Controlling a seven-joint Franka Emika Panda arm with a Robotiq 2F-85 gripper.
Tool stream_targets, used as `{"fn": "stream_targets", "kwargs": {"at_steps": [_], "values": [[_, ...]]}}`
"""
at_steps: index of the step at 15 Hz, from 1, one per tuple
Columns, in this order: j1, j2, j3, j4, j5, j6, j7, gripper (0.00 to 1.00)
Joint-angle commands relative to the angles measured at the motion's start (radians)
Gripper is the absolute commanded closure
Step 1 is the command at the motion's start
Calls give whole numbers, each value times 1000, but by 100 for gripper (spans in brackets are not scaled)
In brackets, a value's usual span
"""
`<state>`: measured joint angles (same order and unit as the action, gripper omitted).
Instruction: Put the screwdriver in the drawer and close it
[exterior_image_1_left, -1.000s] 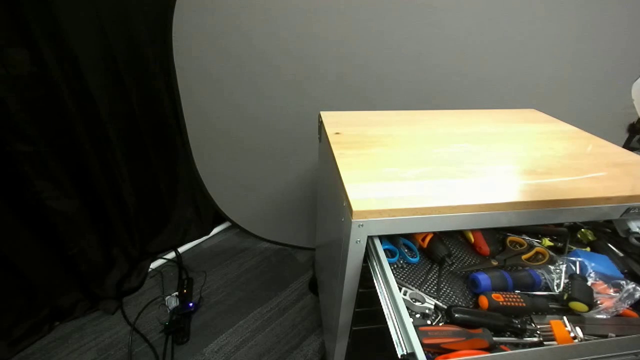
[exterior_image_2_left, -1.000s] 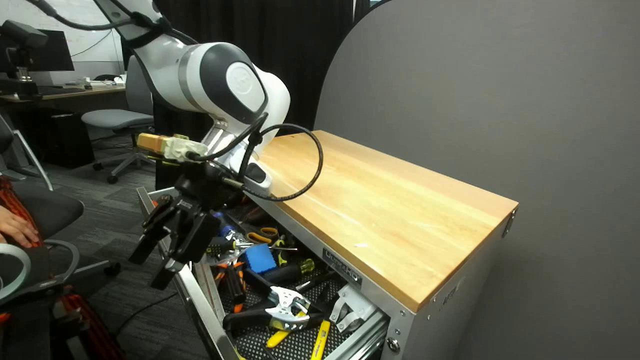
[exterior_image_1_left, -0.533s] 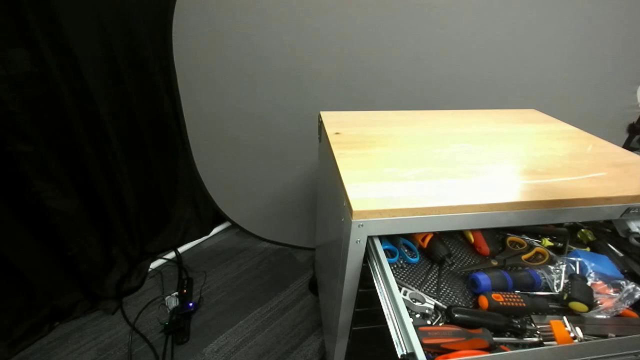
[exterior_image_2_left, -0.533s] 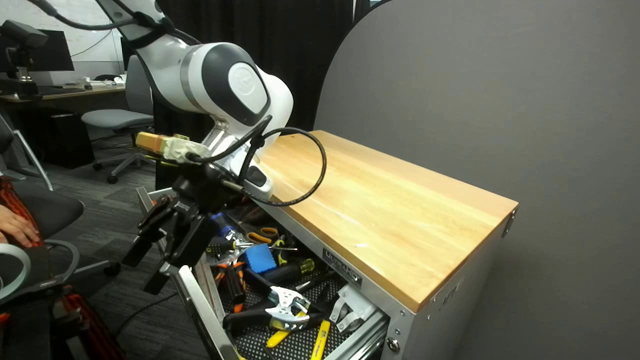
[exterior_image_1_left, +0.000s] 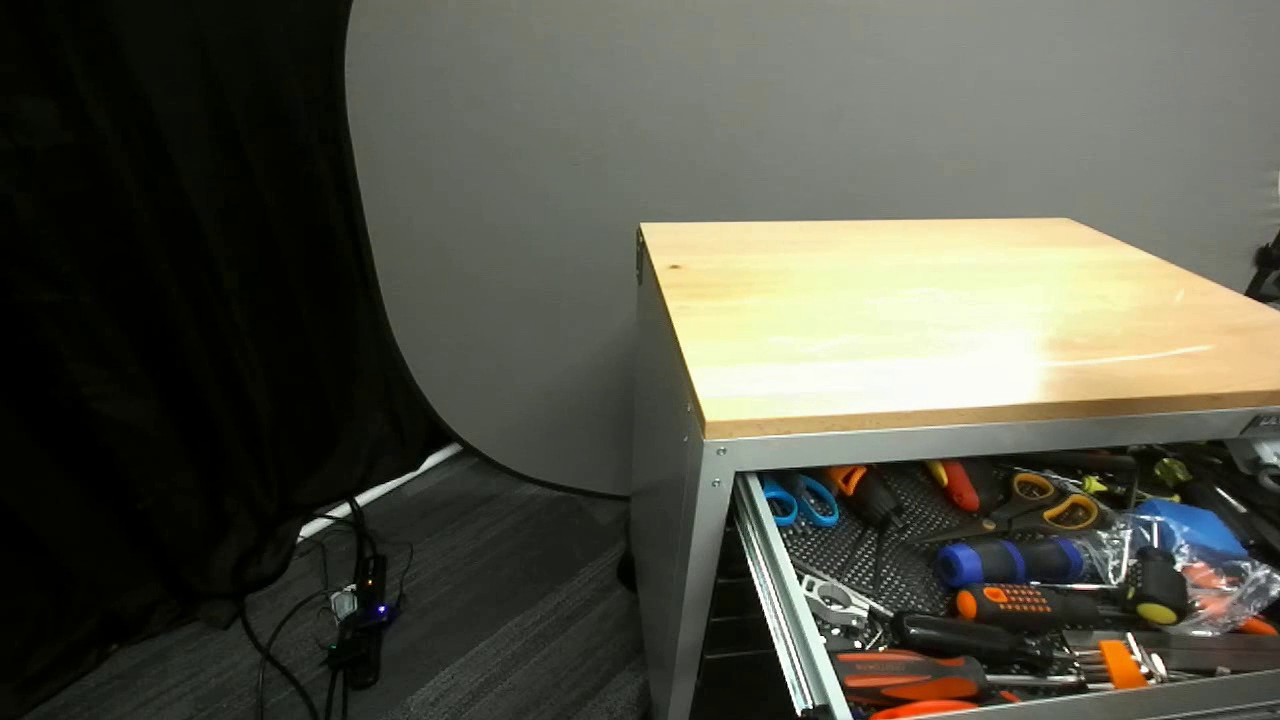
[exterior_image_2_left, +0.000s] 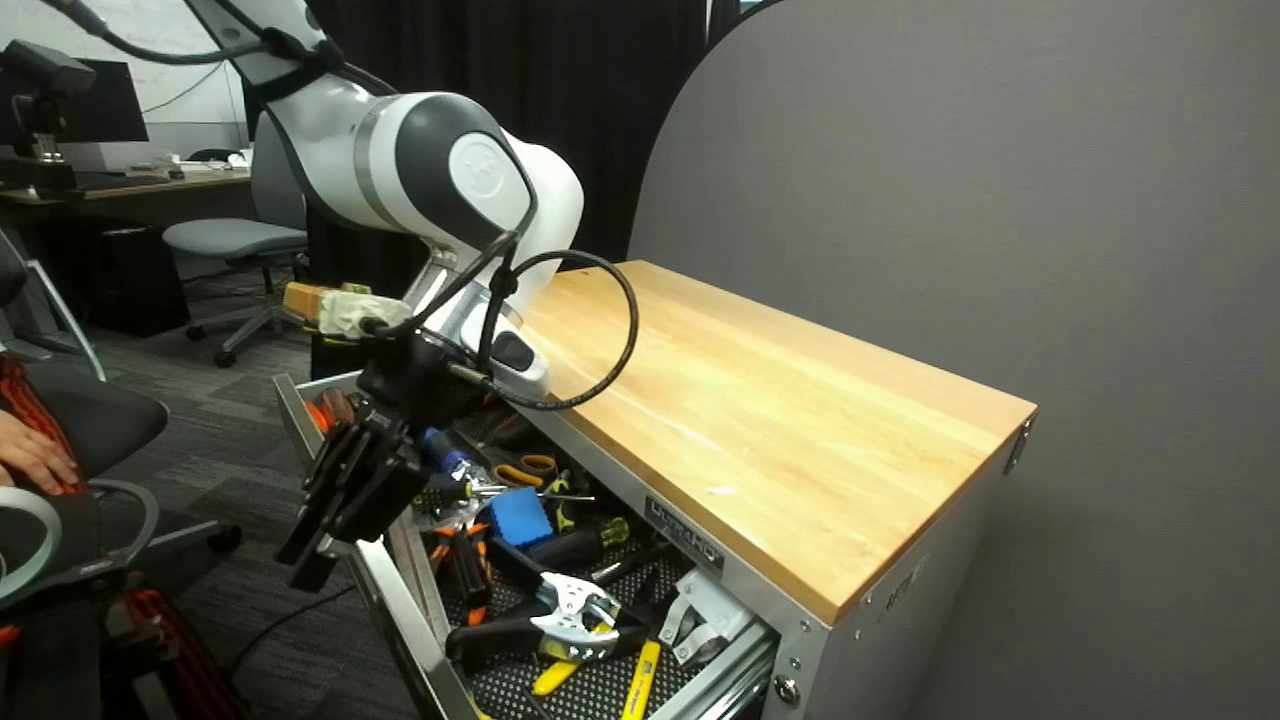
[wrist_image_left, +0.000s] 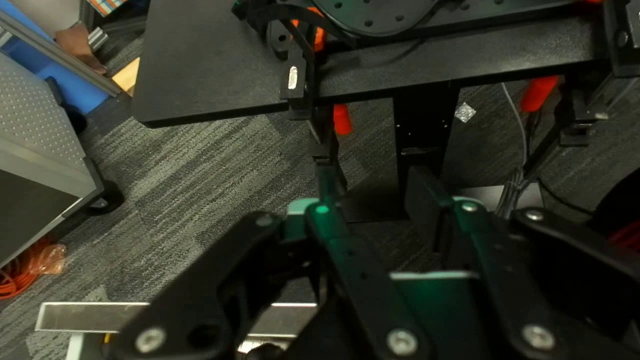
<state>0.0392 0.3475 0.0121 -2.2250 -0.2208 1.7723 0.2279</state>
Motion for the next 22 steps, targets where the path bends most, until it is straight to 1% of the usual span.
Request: {"fn": "stream_targets", "kwargs": {"at_steps": [1,2,4,6,9,15,19,22], "values": [[15,-8,-12,-25,6,36,52,89],[17,-8,-13,-31,2,51,71,98],[21,2,-15,-38,3,86,110,100],[25,10,-16,-47,4,122,144,100],[35,4,-19,-78,2,225,211,100],[71,-5,-43,-117,-15,374,378,100],[99,-9,-64,-130,-45,425,532,100],[116,5,-72,-108,-75,450,634,100]]}}
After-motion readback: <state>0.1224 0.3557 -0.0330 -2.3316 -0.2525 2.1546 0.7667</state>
